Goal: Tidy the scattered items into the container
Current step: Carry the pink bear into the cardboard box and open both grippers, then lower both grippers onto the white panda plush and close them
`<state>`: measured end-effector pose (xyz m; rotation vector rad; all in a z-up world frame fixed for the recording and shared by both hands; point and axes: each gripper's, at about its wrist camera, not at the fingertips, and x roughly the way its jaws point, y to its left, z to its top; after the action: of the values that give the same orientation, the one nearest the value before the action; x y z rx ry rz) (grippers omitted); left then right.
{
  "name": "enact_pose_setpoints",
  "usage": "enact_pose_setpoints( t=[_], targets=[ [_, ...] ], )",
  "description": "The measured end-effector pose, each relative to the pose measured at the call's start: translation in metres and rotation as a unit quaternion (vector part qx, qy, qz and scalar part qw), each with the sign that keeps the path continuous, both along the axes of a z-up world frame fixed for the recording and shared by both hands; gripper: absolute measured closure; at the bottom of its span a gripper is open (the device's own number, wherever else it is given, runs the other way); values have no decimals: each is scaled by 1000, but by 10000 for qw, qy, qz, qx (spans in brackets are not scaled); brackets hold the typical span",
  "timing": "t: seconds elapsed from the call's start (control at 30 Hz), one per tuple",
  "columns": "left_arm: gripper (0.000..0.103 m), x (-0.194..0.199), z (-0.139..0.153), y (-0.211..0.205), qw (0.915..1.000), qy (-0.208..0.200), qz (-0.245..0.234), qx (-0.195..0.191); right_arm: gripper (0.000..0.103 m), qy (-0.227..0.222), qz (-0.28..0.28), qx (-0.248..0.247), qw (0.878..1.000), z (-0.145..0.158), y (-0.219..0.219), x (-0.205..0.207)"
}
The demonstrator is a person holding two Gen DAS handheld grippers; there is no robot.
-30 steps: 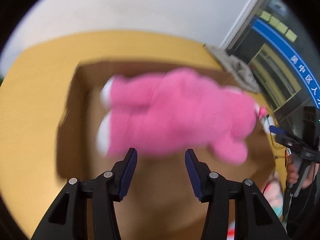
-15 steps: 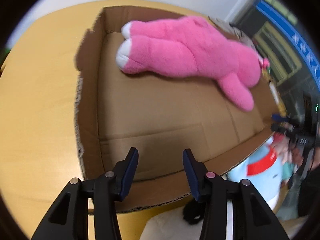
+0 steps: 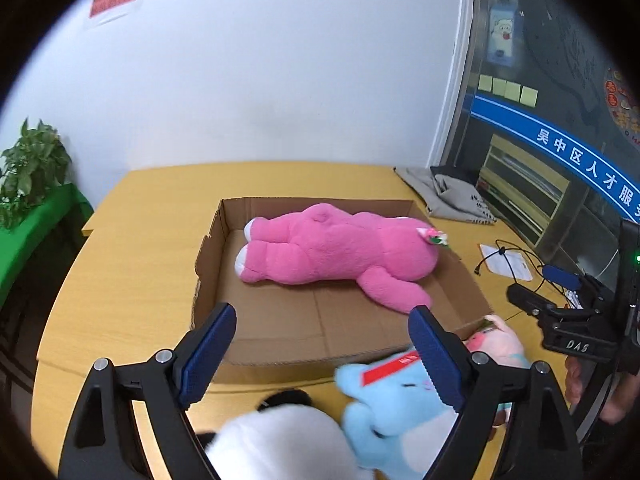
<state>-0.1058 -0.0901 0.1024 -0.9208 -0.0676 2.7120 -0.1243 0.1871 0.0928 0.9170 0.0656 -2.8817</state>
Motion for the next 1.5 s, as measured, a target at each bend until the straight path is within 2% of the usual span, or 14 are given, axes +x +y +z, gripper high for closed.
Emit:
enact_pose_setpoints(
  t=[0.17,0.7,1.13,1.27,1.33,1.5],
  targets=[
    [15,20,-5,8,9999,-37,6,101,0,108,-10,218,9997,5,-7,20],
    [15,35,-10,16,9998,-125,72,111,0,44,-73,134,9999,-1,4,34],
    [15,43,-20,-1,9992,-304,59,269,0,-48,-19,118,9999,-8,4,34],
    [15,49,-34,-25,9980,-459,245,352,0,-173,427,-22,9989,-18,-9,39],
    [15,52,-45,-42,9967,-590,355,436,0,-331,894,-167,9953,-28,-24,43],
    [15,51,-79,-87,9892,-1097,649,730,0,-846,2287,-333,9692,-66,-89,61]
  ],
)
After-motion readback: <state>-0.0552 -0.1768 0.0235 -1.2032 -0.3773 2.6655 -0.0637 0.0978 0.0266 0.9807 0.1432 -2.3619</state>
